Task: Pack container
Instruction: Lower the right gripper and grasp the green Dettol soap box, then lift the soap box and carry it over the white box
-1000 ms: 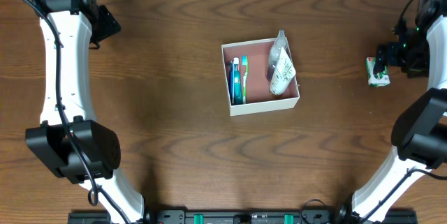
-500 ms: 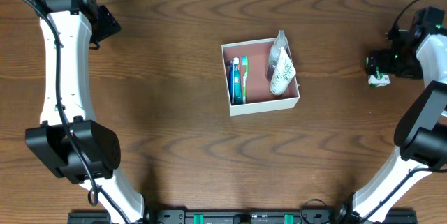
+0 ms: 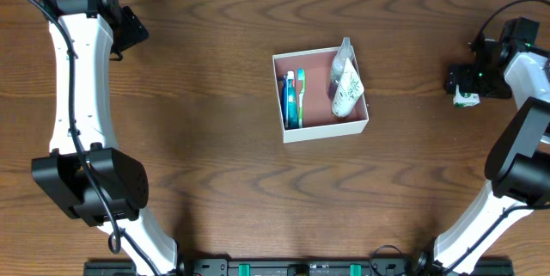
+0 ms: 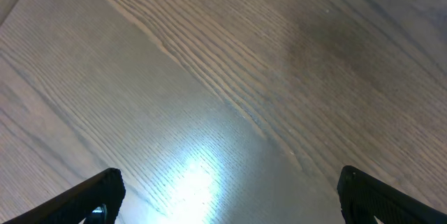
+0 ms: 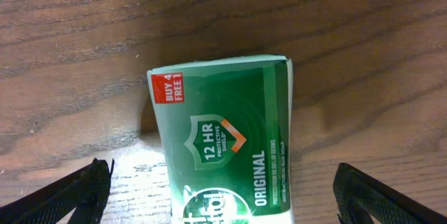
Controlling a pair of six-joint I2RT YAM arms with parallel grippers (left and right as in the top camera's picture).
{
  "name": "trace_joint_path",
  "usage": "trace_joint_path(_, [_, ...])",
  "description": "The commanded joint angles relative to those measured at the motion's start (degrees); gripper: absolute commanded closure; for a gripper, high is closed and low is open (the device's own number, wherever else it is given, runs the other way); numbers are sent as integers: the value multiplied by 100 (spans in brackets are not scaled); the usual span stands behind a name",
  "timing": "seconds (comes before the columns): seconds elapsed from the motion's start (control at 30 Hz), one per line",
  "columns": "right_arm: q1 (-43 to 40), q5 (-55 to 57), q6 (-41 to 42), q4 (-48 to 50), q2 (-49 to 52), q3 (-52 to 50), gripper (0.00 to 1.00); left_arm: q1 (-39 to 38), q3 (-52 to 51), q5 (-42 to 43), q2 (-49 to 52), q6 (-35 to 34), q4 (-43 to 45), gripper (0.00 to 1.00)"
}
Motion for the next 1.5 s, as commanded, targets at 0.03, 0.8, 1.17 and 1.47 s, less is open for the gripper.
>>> trace_joint_path(0.03, [57, -59, -70, 83, 103, -70, 1, 11, -37, -70, 42, 52, -17, 2])
trace_joint_path(0.8, [57, -57, -236, 284, 450, -81, 1, 11, -37, -70, 42, 52, -17, 2])
trace_joint_path(1.17, [57, -57, 116, 468, 448, -44, 56, 11, -37, -70, 42, 50, -17, 2])
trace_joint_path(1.47, [59, -59, 601, 304, 273, 903, 70, 11, -37, -70, 42, 50, -17, 2])
